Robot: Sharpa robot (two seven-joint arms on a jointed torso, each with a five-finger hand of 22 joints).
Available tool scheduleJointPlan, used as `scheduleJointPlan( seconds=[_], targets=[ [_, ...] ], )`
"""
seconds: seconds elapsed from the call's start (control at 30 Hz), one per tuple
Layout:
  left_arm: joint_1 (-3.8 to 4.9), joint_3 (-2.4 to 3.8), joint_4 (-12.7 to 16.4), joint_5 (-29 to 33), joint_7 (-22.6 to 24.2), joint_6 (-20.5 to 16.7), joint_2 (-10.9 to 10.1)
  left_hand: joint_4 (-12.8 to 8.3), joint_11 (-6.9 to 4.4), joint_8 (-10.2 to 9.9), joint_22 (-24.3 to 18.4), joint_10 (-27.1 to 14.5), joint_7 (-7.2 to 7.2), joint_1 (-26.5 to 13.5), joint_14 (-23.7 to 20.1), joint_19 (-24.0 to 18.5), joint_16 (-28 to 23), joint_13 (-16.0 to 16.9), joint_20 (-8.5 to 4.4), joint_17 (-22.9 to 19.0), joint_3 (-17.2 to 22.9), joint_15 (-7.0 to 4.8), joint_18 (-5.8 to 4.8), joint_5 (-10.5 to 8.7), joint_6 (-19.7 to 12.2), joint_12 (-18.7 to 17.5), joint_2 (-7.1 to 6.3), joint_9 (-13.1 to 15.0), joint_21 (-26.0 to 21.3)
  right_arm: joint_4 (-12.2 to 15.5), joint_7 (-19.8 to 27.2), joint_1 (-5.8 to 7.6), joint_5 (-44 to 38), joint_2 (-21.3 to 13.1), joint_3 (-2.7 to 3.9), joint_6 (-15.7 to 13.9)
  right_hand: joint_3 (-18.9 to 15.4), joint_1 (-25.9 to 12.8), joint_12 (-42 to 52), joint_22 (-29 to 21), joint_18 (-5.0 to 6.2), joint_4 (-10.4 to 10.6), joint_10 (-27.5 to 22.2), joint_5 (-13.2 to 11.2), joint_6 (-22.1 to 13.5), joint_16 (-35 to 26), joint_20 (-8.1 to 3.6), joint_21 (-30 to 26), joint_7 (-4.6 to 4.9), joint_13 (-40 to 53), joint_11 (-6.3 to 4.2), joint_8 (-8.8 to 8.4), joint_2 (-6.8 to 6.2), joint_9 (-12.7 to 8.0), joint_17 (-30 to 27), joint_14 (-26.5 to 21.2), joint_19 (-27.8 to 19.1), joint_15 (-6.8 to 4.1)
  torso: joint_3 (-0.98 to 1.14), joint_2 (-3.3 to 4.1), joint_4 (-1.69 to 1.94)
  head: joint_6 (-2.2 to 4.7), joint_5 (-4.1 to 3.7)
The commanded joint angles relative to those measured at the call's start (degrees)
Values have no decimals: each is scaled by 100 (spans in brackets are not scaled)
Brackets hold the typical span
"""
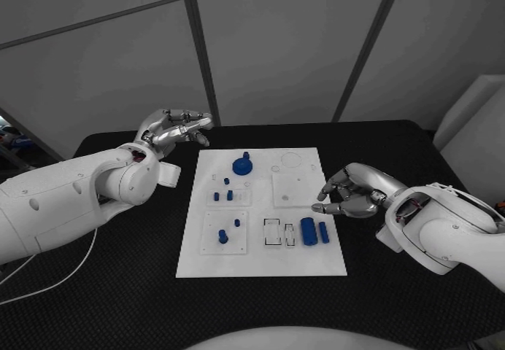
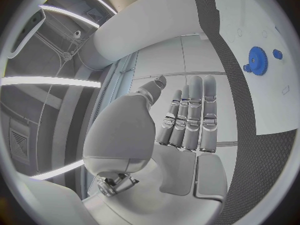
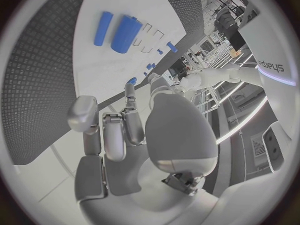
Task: Assemble the parts on the task board
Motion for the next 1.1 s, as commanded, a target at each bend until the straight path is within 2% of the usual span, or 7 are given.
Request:
scheduleJointPlan(
  seconds=[0.03, 0.2, 0.4, 0.63, 0.73, 0.87, 1.1],
  targets=[
    [1, 0, 2, 10, 150, 64, -3, -3, -2, 34, -8, -28, -1, -48, -44, -26, 14, 8, 17, -7, -30, -12, -59, 1, -38, 39, 13, 2, -21, 86, -719, -19, -256, -26, -63, -3, -141, -72, 41, 90, -98, 85, 44, 26, -57, 39, -1, 55, -7, 83, 0, 63, 32, 56, 1091, 510, 41, 26, -11, -46, -38, -27, -74],
    [-3, -5, 9, 10, 148, 60, -4, -1, -3, 38, -14, -29, -1, -47, -46, -24, 15, 7, 18, -10, -40, -12, -58, 1, -37, 44, 15, 2, -27, 84, -985, -53, -361, 69, -161, 70, -296, -183, 36, 126, -103, 106, 40, 60, -111, 55, 4, 78, -5, 108, 2, 127, 53, 118, 1127, 515, 43, 30, -14, -47, -32, -49, -92],
    [-6, -7, 26, 10, 149, 54, -20, 0, -3, 40, -18, -31, -1, -45, -48, -23, 16, 7, 18, -13, -47, -13, -57, 1, -37, 48, 16, 2, -32, 8, -1149, -171, -434, 250, -215, 203, -353, -222, -10, 122, -101, 108, 3, 68, -149, 59, 7, 77, -1, 54, 6, 150, 63, 143, 1136, 516, 32, 34, -19, -30, -24, -75, -82],
    [-6, -7, 42, 10, 151, 44, -46, 0, -3, 40, -18, -31, -1, -45, -48, -23, 16, 7, 18, -13, -47, -13, -57, 1, -37, 48, 16, 2, -32, -37, -1246, -286, -550, 381, -233, 301, -406, -278, -29, 117, -99, 112, -11, 59, -175, 56, 11, 73, 2, 45, 9, 178, 74, 171, 1130, 513, 21, 38, -14, -28, -40, -112, -62],
    [-6, -7, 44, 10, 151, 44, -49, 1, -3, 42, -22, -33, 0, -42, -49, -22, 18, 6, 18, -16, -52, -13, -57, 2, -39, 51, 18, 2, -36, -55, -1261, -308, -595, 440, -235, 309, -419, -294, -32, 120, -100, 112, -13, 57, -180, 56, 12, 75, 2, 46, 10, 189, 78, 179, 1131, 513, 20, 39, -10, -32, -45, -122, -51],
    [-6, -7, 49, 10, 152, 53, -48, 1, -3, 42, -24, -34, 0, -41, -49, -21, 19, 6, 18, -17, -55, -13, -57, 2, -40, 52, 19, 2, -38, -89, -1282, -326, -650, 506, -237, 325, -436, -317, -37, 121, -99, 113, -15, 54, -181, 56, 13, 75, -1, 48, 9, 208, 89, 194, 1130, 513, 17, 39, -12, -28, -28, -130, -56],
    [-6, -7, 55, 10, 153, 70, -62, 1, -3, 42, -24, -34, 0, -41, -49, -21, 19, 6, 18, -17, -55, -13, -57, 2, -40, 52, 19, 2, -38, -142, -1300, -338, -713, 598, -238, 348, -441, -325, -39, 117, -98, 113, -16, 54, -179, 56, 13, 73, -3, 48, 8, 217, 96, 201, 1130, 513, 14, 39, -8, -20, -38, -145, -37]
  ],
)
